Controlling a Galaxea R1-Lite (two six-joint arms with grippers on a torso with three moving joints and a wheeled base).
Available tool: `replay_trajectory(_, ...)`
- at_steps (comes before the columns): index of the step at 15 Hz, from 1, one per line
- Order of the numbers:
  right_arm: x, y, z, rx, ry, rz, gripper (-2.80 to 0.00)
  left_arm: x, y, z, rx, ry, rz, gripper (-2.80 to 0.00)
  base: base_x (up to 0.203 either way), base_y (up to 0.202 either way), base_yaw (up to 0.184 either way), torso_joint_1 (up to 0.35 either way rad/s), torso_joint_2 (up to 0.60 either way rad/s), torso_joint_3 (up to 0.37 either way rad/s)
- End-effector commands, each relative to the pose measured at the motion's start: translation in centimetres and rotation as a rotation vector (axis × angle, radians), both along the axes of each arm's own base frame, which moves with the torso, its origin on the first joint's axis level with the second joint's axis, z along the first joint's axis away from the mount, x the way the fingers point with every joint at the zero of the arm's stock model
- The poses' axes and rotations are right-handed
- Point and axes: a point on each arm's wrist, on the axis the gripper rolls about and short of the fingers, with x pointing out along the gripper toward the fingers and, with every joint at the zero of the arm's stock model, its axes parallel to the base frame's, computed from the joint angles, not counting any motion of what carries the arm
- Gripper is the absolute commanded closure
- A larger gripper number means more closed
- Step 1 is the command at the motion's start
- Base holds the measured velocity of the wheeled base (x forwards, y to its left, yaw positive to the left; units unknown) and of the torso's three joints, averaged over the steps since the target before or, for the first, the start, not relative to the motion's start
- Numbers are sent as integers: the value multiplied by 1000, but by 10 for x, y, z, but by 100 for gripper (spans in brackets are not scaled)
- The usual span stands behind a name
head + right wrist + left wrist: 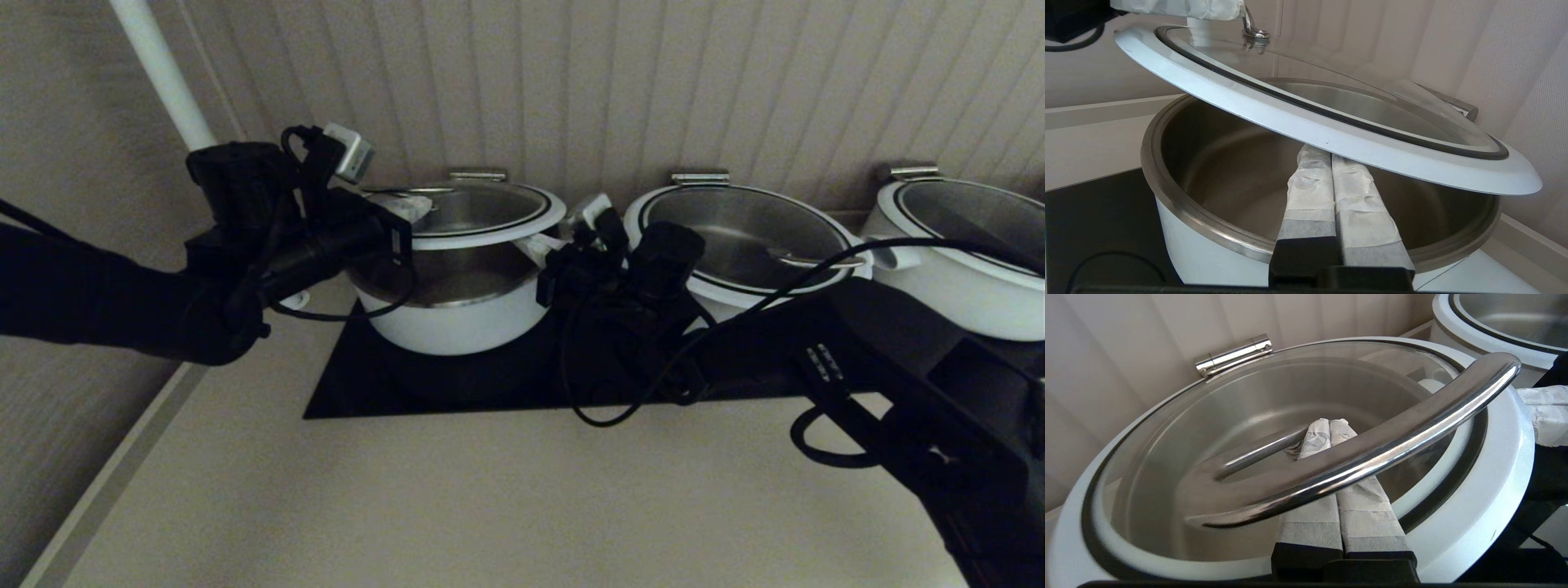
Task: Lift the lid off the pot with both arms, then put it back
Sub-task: Hold the pot lid with the right arm
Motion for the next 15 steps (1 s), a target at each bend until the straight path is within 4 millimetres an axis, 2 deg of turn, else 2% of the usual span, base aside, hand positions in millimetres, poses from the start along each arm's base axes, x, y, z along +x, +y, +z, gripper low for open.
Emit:
replay_trajectory(1, -1, -1, 4, 5, -13, 2, 0, -3, 4, 4, 0, -9, 7, 0, 0, 0, 0, 0, 0, 0)
replay_trajectory(10, -1, -3, 8, 11, -21, -3, 0, -17, 30, 1, 20, 28, 68, 0, 0, 0, 0, 0, 0, 0)
replay_trajectory(15, -1, -3, 8, 12, -23, -4, 0, -27, 44, 9, 15, 16, 104, 0, 0, 0, 0, 0, 0, 0)
